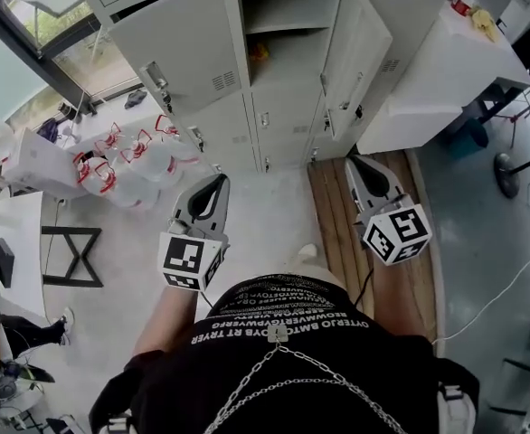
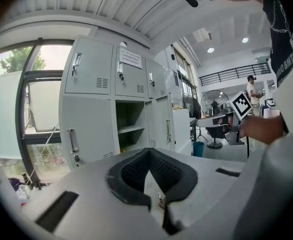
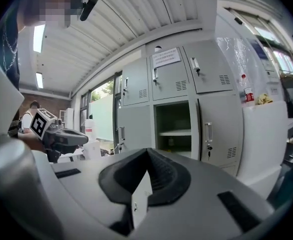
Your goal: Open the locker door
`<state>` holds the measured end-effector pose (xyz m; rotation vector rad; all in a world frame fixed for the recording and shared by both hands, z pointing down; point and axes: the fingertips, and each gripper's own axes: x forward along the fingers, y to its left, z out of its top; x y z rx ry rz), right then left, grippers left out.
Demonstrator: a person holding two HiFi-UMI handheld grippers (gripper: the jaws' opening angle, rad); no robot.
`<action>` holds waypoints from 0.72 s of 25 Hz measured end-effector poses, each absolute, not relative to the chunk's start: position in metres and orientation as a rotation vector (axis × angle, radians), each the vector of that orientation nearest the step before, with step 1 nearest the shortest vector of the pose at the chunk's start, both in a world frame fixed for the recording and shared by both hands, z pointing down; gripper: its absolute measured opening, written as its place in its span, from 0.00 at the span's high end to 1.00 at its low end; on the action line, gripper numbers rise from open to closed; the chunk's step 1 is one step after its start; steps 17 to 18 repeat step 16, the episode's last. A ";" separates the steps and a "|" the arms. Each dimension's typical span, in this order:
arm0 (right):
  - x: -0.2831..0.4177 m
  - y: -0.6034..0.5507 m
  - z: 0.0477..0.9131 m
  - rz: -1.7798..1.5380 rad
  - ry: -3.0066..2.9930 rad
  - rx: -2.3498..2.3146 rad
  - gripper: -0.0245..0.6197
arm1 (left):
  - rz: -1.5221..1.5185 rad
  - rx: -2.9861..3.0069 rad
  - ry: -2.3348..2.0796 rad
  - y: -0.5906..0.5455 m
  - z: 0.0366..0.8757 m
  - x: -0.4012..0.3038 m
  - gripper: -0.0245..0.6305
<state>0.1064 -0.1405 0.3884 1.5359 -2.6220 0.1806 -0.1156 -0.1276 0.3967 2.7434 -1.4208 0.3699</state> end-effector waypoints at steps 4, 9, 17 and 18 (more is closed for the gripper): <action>0.081 -0.113 0.382 0.160 -2.608 1.563 0.97 | 0.348 2.838 -1.416 -0.106 0.378 -0.129 0.96; 0.060 -0.084 0.387 0.177 -2.563 1.573 0.97 | 0.357 2.886 -1.361 -0.080 0.385 -0.140 0.96; 0.038 -0.074 0.376 0.109 -2.529 1.554 0.97 | 0.278 2.905 -1.351 -0.068 0.381 -0.157 0.96; 0.038 -0.074 0.376 0.109 -2.529 1.554 0.97 | 0.278 2.905 -1.351 -0.068 0.381 -0.157 0.96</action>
